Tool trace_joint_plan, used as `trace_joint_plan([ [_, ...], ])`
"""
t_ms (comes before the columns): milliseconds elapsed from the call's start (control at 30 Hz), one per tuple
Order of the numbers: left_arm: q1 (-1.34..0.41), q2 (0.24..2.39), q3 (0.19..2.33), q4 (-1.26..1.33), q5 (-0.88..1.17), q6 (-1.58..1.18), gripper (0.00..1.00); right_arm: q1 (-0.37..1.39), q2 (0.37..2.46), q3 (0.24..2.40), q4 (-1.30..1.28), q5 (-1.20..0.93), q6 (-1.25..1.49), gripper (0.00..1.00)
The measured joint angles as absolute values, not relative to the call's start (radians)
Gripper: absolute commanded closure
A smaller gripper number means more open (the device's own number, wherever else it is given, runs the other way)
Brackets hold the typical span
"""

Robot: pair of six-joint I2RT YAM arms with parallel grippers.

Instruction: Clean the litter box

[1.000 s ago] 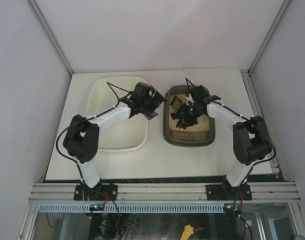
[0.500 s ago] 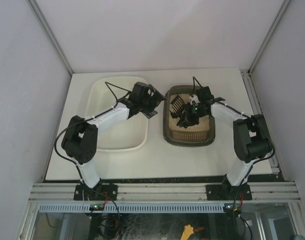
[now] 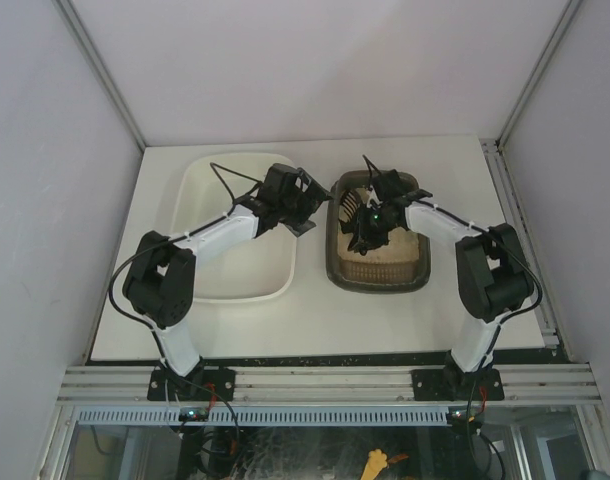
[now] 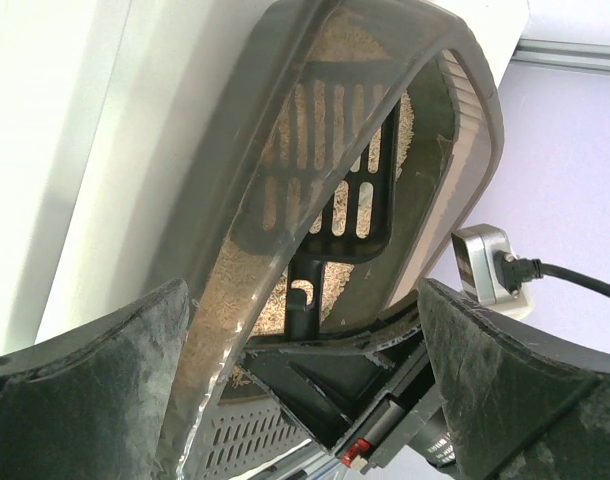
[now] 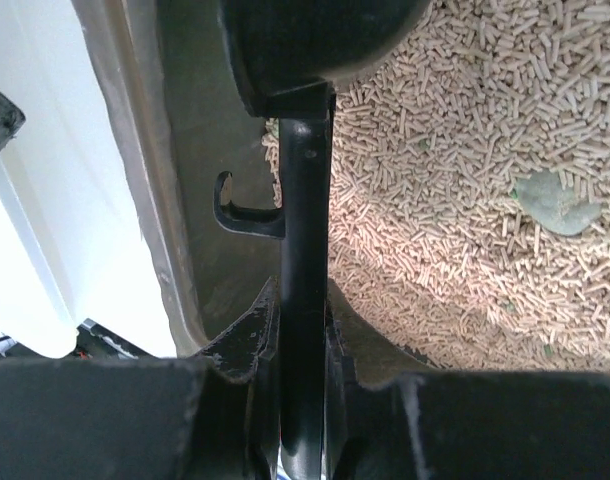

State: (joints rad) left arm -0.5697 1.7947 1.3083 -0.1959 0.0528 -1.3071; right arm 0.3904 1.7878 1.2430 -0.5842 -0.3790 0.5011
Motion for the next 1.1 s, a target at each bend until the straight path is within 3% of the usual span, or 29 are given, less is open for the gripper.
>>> trace_joint_plan([
  [267, -0.570, 1.795, 1.308, -0.194, 0.056, -1.295, 0.00, 0.377, 1.815, 1.236, -0.514, -0.447, 0.513, 1.00],
  [633, -0.569, 1.794, 1.308, -0.188, 0.068, -1.288, 0.00, 0.229, 1.788, 1.035, -0.260, -0.711, 0.570, 1.00],
  [1100, -0.543, 1.702, 1.313, -0.218, 0.075, -1.146, 0.00, 0.202, 1.612, 0.949, -0.297, -0.680, 0.568, 1.00],
])
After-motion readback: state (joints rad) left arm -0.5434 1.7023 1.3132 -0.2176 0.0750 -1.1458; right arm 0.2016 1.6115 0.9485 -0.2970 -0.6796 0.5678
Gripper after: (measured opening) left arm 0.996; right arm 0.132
